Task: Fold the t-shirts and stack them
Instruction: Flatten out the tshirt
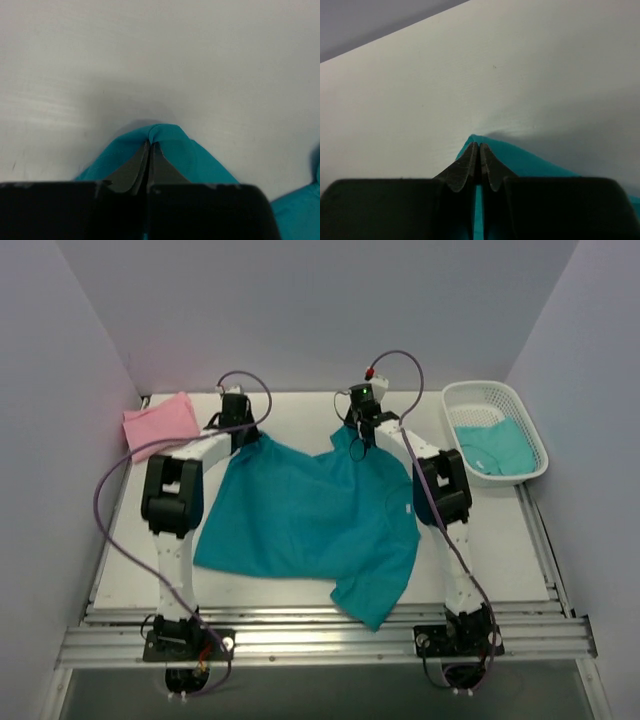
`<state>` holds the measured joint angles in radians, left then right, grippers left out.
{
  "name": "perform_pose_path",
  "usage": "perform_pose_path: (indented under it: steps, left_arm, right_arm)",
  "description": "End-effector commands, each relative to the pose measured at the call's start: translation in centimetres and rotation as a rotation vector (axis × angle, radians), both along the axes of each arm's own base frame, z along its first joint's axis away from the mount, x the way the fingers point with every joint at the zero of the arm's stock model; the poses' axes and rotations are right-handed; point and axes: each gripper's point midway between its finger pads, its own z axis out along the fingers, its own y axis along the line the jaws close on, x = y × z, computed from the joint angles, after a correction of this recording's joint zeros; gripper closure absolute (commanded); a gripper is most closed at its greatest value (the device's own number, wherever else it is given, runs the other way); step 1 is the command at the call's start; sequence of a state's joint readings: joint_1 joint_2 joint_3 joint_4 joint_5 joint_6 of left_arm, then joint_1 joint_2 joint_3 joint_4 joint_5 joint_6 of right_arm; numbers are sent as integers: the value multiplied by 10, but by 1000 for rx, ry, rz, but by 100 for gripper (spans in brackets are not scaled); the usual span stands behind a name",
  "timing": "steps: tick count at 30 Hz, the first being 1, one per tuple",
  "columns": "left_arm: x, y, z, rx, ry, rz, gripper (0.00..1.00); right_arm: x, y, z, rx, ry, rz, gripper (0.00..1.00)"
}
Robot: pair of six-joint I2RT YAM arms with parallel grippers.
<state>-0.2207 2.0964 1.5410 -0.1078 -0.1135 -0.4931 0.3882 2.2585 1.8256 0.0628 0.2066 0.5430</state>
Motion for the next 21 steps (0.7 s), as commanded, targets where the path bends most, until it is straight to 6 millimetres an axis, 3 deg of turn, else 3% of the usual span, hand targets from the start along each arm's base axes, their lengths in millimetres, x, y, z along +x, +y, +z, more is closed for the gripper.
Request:
perform_pose_path:
  steps: [1,2,6,7,8,9,10,11,12,13,14,15,16,17,18,19,20,21]
  left_arm:
    - [71,2,46,-65,-177,16,98]
    - [80,5,19,-67,-138,27,98]
    - [117,37,4,-96,-109,96,98]
    - [132,40,26,-115,-159,100,94]
    - [132,43,5,-128,-107,111,88]
    - [135,54,7,-136,-104,135,79]
    - [138,60,13,-142,-111,159,63]
    - [141,69,24,-151,-133,206,50]
    - [141,82,30,-155,-146,235,37]
    - [140,89,56,-167,-192,254,10]
    - [136,97,54,-177,-196,288,5]
    - [133,105,63,-171,-212,317,6]
    - [129,112,92,-182,-257,329,6]
    - [124,112,92,-184,-265,327,6]
    - [121,111,102,-186,-284,319,6]
    - [115,110,129,-191,-327,312,6]
    - [109,109,139,-193,-340,311,6]
    - [100,110,130,-188,-313,317,6]
  right_arm:
    - [51,1,10,36,-103,-13,100]
    - [61,-3,10,38,-115,-26,100]
    - [107,-5,15,87,-234,-16,99]
    - [115,-5,22,110,-278,-12,51]
    - [120,-12,25,121,-298,-23,33]
    - [122,-16,30,129,-314,-34,20]
    - [124,-19,37,137,-343,-47,4]
    - [124,-23,61,145,-386,-60,3]
    - [119,-30,54,123,-376,-87,2]
    - [118,-33,72,128,-426,-102,2]
    - [111,-37,105,133,-477,-108,2]
    - [107,-41,114,129,-494,-126,2]
    - [100,-41,116,124,-499,-125,1]
    - [90,-38,149,126,-544,-115,1]
    - [83,-36,158,120,-556,-112,1]
    - [74,-37,158,99,-552,-123,2]
    - [59,-37,190,103,-596,-131,1]
    - [48,-28,199,83,-605,-117,1]
